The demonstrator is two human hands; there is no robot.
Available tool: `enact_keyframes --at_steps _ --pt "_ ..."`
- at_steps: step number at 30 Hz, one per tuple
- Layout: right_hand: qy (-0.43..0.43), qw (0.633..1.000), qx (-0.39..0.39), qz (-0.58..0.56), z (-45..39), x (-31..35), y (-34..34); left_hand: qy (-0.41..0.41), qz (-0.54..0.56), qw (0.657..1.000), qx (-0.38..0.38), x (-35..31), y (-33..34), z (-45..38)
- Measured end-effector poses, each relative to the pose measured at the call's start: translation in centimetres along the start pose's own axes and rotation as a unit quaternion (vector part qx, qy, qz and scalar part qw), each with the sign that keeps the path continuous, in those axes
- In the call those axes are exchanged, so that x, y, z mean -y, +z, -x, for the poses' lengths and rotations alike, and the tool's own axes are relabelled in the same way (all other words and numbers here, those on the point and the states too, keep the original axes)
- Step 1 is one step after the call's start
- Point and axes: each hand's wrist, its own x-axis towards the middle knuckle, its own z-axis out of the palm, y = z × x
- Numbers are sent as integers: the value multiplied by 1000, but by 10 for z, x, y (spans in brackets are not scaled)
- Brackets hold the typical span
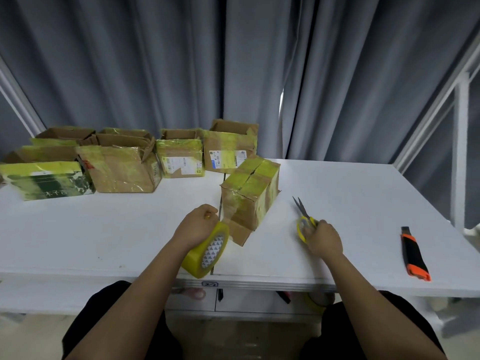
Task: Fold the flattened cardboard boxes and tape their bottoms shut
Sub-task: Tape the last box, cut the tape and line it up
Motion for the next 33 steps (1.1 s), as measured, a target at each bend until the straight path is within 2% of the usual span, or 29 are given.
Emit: enact_keyframes --at_steps 3,5,7,9,12,17,21,26,33 --pt "-25 989 -12 -143 16 8 -15 -1 4 1000 -12 0 1 0" --pt "-54 969 -12 -239 31 17 -24 0 4 1000 -17 1 2 1" --pt "-86 943 16 -320 50 28 -33 5 7 1000 -22 0 2 2" --pt "-128 924 77 -352 68 40 -42 8 14 1000 -24 0 2 3" --pt "-155 927 165 -300 86 53 -49 2 26 999 -29 1 3 4" --pt "-133 934 268 -194 94 55 -47 -12 35 998 -42 3 4 4" --pt "-110 938 306 -117 96 61 -47 -10 43 998 -47 4 5 5" --pt "-84 916 361 -154 90 86 -48 -5 38 998 -51 5 5 5" --pt "-97 911 382 -121 79 110 -36 1 49 997 -61 5 6 6"
